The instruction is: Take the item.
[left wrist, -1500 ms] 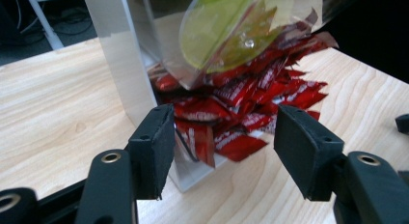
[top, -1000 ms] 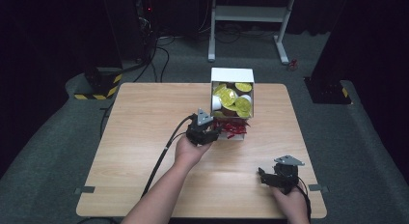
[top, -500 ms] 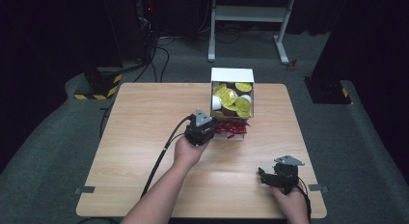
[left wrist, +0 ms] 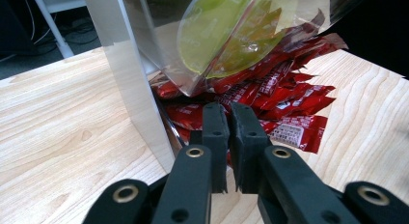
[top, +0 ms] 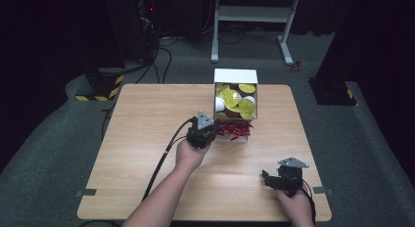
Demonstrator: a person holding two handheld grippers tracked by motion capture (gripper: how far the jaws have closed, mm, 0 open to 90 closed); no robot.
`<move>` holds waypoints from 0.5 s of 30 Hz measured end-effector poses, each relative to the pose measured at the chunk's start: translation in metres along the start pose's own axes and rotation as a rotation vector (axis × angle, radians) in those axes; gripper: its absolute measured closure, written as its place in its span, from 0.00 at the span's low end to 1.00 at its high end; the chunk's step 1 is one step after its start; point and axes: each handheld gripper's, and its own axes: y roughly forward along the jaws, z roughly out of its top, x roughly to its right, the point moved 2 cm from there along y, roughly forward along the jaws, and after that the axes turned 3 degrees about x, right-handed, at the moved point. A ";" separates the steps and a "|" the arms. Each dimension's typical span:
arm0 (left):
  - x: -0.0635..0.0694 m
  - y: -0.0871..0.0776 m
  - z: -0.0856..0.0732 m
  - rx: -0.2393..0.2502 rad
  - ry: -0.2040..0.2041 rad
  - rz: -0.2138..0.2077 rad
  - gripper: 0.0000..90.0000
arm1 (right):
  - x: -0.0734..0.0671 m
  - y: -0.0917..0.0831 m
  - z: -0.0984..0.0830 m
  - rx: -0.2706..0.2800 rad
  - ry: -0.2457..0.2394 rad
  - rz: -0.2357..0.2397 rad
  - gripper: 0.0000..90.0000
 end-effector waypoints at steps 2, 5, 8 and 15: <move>0.000 -0.003 0.000 0.006 -0.001 -0.002 0.96 | 0.000 0.000 0.000 0.000 0.000 0.000 0.13; -0.001 -0.005 0.001 0.009 -0.007 -0.008 0.96 | 0.000 0.000 0.000 0.000 0.000 0.000 0.13; -0.003 -0.009 0.001 0.010 -0.011 -0.013 0.96 | 0.000 0.000 0.000 0.000 -0.001 0.000 0.13; -0.002 -0.015 0.001 0.022 -0.023 -0.025 0.96 | 0.000 0.000 0.000 0.000 0.000 0.000 0.13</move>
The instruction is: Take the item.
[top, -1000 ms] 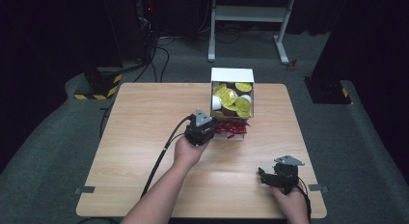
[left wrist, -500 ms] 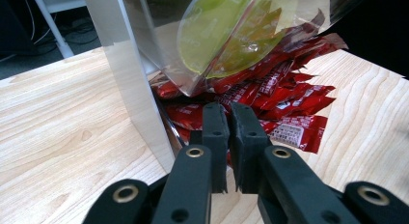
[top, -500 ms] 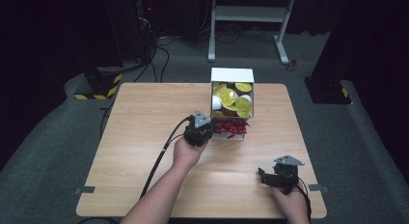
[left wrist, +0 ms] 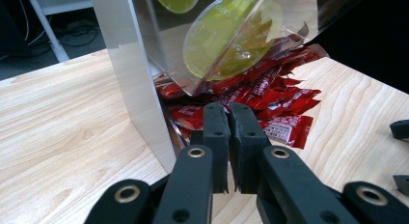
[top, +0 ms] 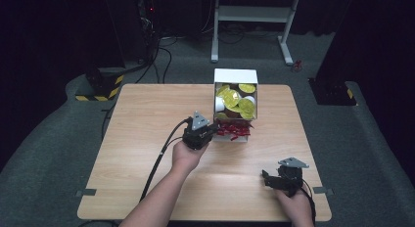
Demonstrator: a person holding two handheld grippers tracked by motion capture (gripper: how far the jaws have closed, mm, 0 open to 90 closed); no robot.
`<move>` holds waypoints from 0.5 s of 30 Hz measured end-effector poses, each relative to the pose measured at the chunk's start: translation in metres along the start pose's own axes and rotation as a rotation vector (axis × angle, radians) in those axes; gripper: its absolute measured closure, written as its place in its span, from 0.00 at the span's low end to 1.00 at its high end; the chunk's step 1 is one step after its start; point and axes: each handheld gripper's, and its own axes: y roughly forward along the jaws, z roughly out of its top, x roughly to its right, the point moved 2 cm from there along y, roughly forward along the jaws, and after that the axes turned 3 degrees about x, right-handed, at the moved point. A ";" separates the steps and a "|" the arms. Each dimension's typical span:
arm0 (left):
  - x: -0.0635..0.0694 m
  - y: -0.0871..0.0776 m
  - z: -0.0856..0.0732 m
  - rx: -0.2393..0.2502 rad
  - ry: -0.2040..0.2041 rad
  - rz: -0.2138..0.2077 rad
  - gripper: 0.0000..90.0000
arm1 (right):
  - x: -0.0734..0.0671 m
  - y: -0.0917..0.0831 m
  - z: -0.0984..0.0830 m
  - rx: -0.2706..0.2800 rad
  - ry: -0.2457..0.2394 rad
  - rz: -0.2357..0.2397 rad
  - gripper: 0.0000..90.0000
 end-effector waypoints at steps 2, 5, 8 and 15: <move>0.000 -0.001 -0.001 0.002 -0.005 -0.004 0.95 | 0.000 0.000 0.000 0.000 0.000 0.000 0.13; 0.000 -0.003 -0.002 0.008 -0.010 -0.009 0.95 | 0.000 0.000 0.000 0.000 0.000 0.000 0.13; 0.001 -0.005 -0.002 0.019 -0.006 -0.016 0.95 | 0.000 0.000 0.000 0.000 0.000 0.000 0.13; 0.002 -0.011 -0.002 0.032 0.009 -0.017 0.95 | 0.000 0.000 0.000 0.000 -0.001 0.000 0.13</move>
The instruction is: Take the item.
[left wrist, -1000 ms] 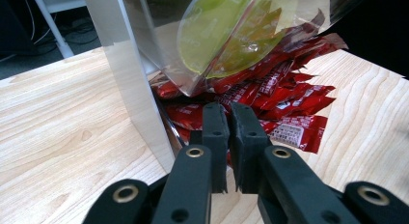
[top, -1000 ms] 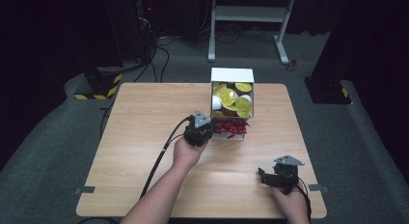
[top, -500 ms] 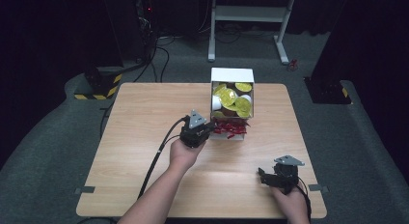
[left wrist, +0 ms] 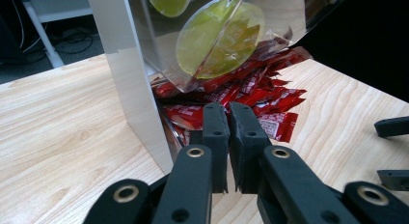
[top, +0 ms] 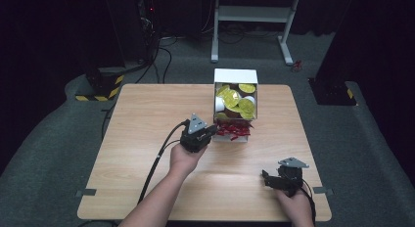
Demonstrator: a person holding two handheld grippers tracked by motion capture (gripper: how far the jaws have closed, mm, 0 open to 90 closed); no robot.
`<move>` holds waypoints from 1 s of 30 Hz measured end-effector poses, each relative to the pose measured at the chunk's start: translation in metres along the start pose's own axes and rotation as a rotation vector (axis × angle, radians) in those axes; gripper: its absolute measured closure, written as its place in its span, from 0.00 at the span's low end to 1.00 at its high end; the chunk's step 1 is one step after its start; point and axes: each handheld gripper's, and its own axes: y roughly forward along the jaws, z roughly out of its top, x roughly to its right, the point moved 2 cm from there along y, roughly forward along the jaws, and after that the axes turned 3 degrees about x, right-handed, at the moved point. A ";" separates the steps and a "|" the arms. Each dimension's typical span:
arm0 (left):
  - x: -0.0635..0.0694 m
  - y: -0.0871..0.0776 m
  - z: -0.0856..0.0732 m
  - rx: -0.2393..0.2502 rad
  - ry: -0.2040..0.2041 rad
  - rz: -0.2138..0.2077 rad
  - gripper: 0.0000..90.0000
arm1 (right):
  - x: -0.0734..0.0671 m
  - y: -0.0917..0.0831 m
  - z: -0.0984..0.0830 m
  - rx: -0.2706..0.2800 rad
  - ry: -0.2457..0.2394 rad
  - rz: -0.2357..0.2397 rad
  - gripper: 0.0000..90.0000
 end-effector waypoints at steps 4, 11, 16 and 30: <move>0.002 -0.005 0.000 0.007 0.007 -0.004 0.95 | 0.000 0.000 0.000 0.000 0.000 0.000 0.13; 0.002 -0.015 0.000 0.032 0.001 -0.007 0.95 | 0.000 0.000 0.000 0.000 0.000 0.000 0.13; 0.002 -0.020 -0.002 0.039 -0.007 -0.016 0.95 | 0.000 0.000 0.000 0.000 -0.001 0.000 0.13; 0.004 -0.038 -0.004 0.081 -0.017 -0.032 0.96 | 0.000 0.000 0.000 0.000 -0.001 0.000 0.13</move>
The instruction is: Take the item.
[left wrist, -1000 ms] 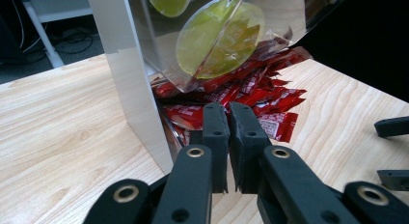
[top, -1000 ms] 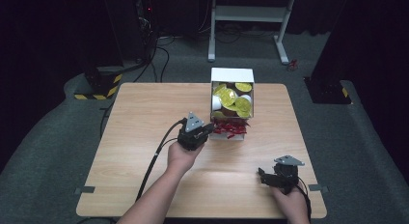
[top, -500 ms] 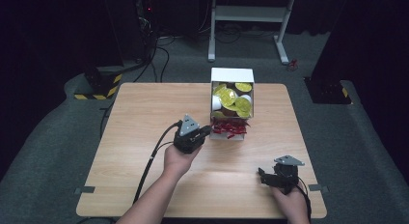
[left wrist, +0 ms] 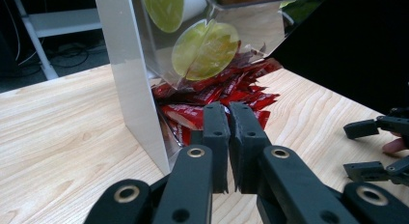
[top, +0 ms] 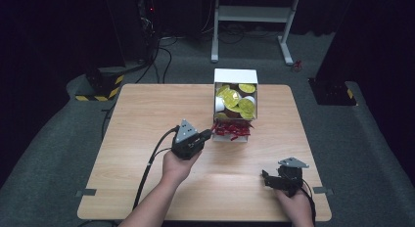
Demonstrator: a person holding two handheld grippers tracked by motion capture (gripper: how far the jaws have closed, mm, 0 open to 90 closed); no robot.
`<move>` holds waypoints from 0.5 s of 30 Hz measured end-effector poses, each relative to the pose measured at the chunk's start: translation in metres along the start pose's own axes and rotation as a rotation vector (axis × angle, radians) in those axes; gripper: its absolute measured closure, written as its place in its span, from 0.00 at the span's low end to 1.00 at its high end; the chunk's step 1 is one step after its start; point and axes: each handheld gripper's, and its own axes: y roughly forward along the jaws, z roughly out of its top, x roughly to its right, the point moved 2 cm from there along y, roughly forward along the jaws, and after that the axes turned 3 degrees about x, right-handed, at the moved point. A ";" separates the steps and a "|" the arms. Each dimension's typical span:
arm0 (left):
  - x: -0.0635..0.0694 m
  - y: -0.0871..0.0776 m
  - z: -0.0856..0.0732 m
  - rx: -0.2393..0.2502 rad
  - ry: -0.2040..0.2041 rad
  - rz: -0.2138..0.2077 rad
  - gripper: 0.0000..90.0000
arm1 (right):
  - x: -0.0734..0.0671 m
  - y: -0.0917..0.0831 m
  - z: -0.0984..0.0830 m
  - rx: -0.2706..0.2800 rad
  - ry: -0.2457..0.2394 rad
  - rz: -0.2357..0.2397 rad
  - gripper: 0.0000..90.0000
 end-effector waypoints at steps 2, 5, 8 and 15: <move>0.001 -0.003 0.001 0.009 -0.005 -0.004 0.96 | 0.000 0.000 0.000 0.000 0.000 0.000 0.13; 0.002 -0.008 0.001 0.020 0.001 -0.008 0.96 | 0.000 0.000 0.000 0.000 0.000 0.000 0.13; 0.003 -0.012 0.001 0.028 0.006 -0.008 0.96 | 0.000 0.000 0.000 0.000 0.000 0.000 0.13; 0.002 -0.019 0.007 0.058 -0.011 -0.023 0.96 | 0.000 0.000 0.000 0.000 0.000 0.000 0.13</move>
